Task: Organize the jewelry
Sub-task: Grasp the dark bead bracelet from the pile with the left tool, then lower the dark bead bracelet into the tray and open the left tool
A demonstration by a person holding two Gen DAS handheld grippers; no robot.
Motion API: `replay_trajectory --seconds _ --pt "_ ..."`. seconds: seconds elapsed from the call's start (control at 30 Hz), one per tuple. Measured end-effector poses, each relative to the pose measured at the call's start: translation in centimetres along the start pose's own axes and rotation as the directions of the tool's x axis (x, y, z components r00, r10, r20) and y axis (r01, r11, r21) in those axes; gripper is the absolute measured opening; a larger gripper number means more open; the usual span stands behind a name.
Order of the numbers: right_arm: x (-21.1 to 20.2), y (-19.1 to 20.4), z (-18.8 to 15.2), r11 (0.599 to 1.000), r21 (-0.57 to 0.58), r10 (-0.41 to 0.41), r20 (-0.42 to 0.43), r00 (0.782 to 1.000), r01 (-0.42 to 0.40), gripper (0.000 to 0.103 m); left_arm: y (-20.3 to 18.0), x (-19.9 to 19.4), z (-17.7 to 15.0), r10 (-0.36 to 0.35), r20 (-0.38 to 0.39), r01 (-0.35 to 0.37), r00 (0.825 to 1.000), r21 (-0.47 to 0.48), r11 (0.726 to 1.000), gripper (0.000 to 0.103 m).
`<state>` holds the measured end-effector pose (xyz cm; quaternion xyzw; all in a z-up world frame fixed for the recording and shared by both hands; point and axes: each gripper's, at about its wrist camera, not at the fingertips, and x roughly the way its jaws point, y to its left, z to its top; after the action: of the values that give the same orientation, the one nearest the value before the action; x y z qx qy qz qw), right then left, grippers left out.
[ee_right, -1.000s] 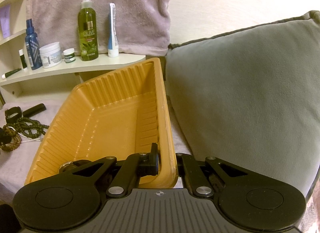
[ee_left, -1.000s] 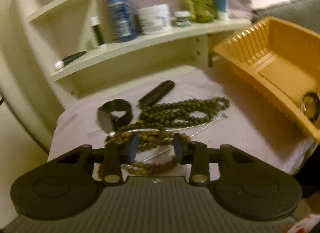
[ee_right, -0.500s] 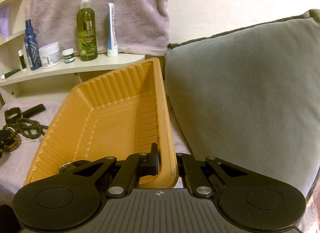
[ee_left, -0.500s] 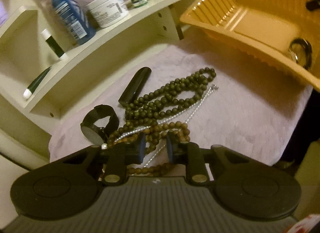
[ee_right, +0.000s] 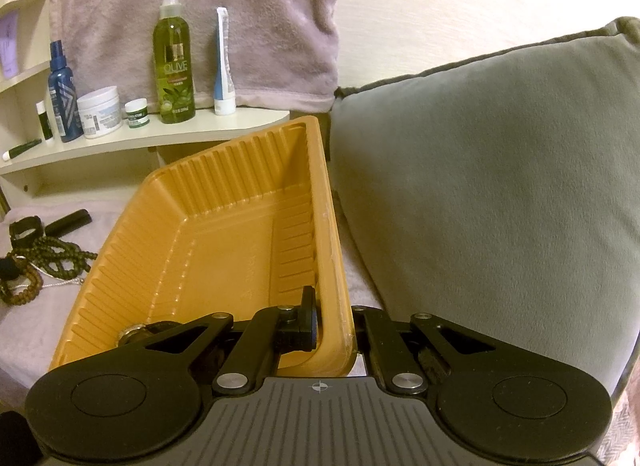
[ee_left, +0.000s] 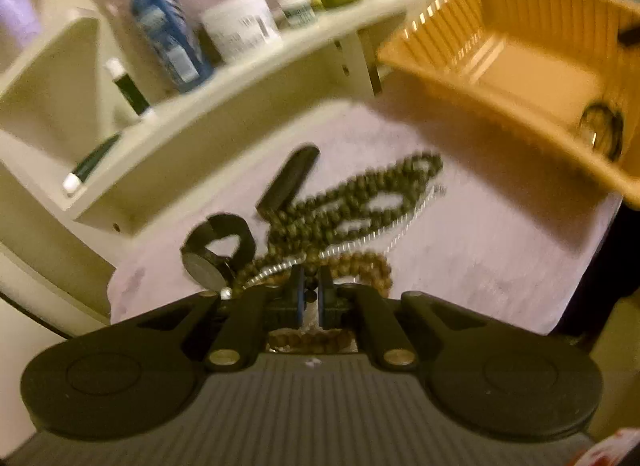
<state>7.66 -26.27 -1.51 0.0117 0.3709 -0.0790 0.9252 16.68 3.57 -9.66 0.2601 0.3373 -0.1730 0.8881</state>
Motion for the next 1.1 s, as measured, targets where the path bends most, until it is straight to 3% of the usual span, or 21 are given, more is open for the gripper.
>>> replay_trajectory --seconds 0.23,0.47,0.63,0.83,1.1 --pt "-0.1 0.1 0.0 1.0 0.005 0.001 0.003 1.0 -0.001 0.004 2.7 -3.6 2.2 -0.014 0.091 0.025 0.996 -0.123 0.992 0.005" --pt "-0.4 0.1 -0.1 1.0 0.016 0.007 0.008 1.0 -0.007 0.004 3.2 -5.9 4.2 -0.025 0.154 0.049 0.988 -0.157 0.986 0.005" --pt "-0.4 0.0 -0.1 1.0 0.019 0.011 0.011 1.0 -0.011 0.004 0.6 -6.6 5.8 -0.083 0.198 0.116 0.977 -0.159 0.98 0.005" --pt "-0.5 -0.1 0.0 0.999 0.027 0.017 0.013 1.0 -0.018 0.004 -4.4 -5.9 7.8 -0.204 0.242 0.24 0.949 -0.129 0.962 0.005" --pt "-0.6 -0.2 -0.1 0.999 0.033 0.021 0.015 1.0 -0.021 0.004 -9.9 -4.2 9.7 -0.321 0.243 0.352 0.915 -0.095 0.931 0.005"
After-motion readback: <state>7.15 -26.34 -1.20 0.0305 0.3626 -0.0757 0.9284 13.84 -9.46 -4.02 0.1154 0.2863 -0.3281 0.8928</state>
